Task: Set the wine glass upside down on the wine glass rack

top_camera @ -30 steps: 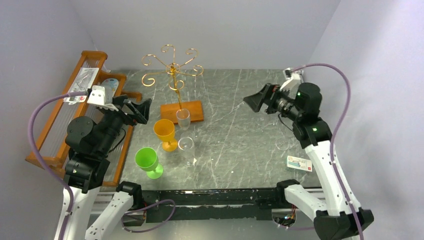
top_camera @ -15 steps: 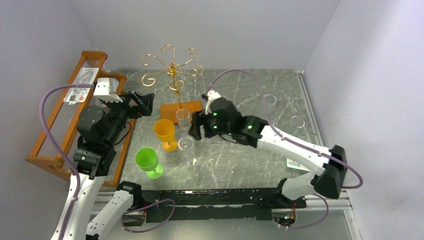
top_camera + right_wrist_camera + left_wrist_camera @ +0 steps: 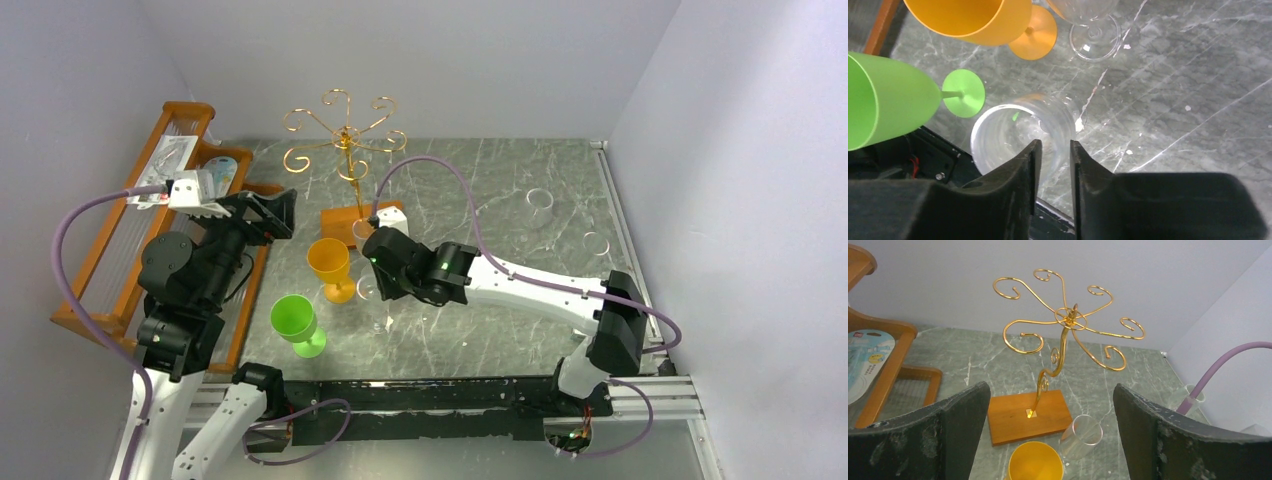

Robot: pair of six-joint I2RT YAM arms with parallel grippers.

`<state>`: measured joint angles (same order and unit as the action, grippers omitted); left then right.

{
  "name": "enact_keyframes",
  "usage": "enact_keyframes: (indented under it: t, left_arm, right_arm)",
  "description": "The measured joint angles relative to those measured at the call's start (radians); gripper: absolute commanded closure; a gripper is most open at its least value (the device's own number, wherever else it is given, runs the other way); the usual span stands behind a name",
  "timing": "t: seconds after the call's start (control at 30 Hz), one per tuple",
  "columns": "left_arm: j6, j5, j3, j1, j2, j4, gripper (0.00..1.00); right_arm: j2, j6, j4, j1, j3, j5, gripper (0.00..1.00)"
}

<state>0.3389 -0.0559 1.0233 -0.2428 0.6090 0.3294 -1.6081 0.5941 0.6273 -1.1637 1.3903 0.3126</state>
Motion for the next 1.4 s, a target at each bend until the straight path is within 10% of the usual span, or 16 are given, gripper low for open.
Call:
enact_keyframes:
  t: [0.23,0.63,1.0,1.4]
  left_arm:
    - [0.029,-0.002,0.001,0.000,0.011,0.019,0.03]
    - [0.216,0.002,0.065,0.000,0.058,0.235,0.03]
    - [0.510,0.161,0.065,0.000,0.034,0.421,0.03]
    - [0.777,0.479,-0.034,0.000,0.125,0.185,0.03]
  right_arm:
    - [-0.031,-0.004,0.058,-0.011,0.057,0.034,1.00]
    - [-0.011,-0.016,0.107,-0.016,0.051,0.077,1.00]
    - [0.431,-0.069,-0.005,-0.017,-0.235,0.233,1.00]
    - [0.838,-0.206,-0.220,-0.016,-0.328,0.473,1.00]
